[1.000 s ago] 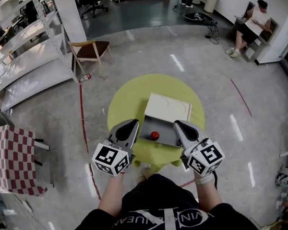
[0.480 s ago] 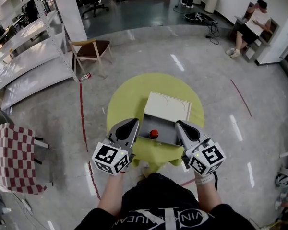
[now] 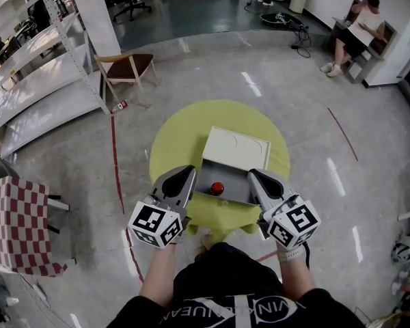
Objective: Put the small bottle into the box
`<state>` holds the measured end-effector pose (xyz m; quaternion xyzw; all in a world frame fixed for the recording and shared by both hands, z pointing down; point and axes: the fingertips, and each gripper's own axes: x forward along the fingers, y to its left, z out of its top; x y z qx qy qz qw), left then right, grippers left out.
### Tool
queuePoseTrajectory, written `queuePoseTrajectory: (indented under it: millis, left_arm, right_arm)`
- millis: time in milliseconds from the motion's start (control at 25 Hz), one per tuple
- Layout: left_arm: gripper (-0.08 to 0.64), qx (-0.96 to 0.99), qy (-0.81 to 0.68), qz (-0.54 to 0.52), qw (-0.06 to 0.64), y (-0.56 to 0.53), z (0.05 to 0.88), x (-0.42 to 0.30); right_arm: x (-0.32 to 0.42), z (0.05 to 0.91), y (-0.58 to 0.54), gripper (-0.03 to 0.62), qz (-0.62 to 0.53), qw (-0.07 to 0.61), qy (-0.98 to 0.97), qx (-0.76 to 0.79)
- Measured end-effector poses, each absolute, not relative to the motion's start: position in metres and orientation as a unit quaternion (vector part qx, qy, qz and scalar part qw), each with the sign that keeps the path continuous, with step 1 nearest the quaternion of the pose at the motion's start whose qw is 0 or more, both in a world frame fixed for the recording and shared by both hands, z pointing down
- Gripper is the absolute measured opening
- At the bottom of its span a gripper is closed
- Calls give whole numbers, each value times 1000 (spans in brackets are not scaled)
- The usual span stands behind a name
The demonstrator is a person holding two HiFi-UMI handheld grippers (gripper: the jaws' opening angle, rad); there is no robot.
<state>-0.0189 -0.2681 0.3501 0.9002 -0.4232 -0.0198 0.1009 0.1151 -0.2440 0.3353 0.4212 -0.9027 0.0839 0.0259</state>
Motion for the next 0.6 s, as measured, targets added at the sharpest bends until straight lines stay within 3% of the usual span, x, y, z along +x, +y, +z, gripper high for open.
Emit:
queuePoseTrajectory:
  millis: [600]
  left_arm:
    - [14, 892, -438, -19, 112, -276, 362, -25]
  right_arm:
    - [114, 347, -252, 6, 100, 23, -906, 411]
